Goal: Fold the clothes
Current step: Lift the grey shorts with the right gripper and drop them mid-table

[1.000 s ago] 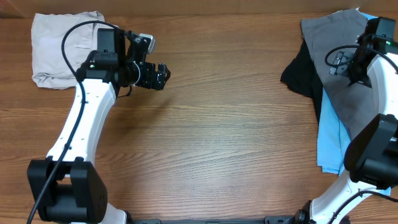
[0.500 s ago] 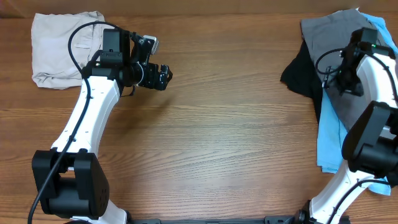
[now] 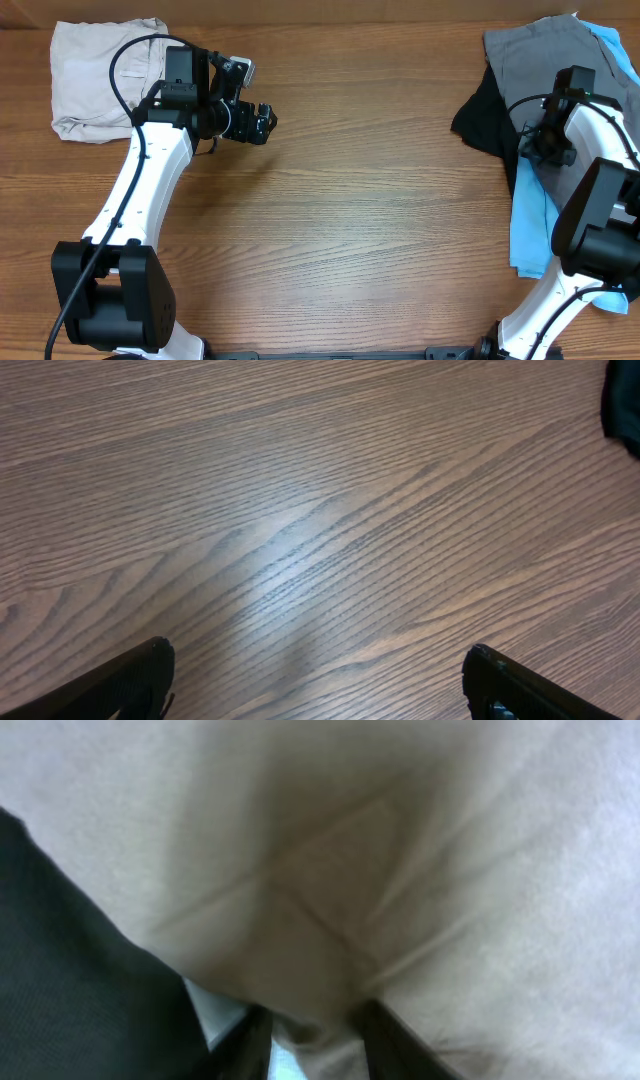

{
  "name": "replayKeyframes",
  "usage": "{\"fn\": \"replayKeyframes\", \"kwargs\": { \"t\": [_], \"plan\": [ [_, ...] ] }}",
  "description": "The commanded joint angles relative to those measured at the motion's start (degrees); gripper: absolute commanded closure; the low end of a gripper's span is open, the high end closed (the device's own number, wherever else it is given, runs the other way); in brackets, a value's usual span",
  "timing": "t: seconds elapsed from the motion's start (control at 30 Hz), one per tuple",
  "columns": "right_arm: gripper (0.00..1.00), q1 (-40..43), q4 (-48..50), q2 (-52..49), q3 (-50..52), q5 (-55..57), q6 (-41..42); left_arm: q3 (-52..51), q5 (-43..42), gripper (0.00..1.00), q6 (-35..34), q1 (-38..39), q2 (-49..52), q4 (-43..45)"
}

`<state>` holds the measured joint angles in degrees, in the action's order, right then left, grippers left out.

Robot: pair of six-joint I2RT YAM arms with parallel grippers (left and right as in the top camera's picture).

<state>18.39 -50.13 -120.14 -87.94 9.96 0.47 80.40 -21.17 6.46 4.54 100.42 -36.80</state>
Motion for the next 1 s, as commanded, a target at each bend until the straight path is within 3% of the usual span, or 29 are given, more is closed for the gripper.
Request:
{"fn": "replayKeyframes", "kwargs": {
  "t": [0.0,0.07,0.3,0.67,0.8,0.97],
  "plan": [
    [0.85,0.55,0.42,0.11,0.55,0.5,1.33,1.33,0.55,0.06,1.05,0.42,0.31,0.04],
    [0.96,0.55,0.02,0.11,-0.07,0.5,1.33,1.33,0.81,0.06,1.07,0.42,0.31,0.04],
    [0.96,0.55,-10.08,1.38,-10.58,0.48,2.56,1.33,0.81,0.05,1.07,0.42,0.31,0.59],
    [0.96,-0.26,-35.08,3.52,-41.81,-12.83,2.54,1.36,0.79,0.0,1.09,0.35,0.28,3.5],
    [0.96,-3.85,-43.32,3.78,-55.06,-15.69,0.98,2.64,0.55,0.01,1.05,0.35,0.15,2.84],
    [0.96,-10.6,-46.93,4.63,-63.91,-16.61,1.03,7.54,0.7,0.02,1.29,0.31,-0.39,-2.38]
  ]
}}
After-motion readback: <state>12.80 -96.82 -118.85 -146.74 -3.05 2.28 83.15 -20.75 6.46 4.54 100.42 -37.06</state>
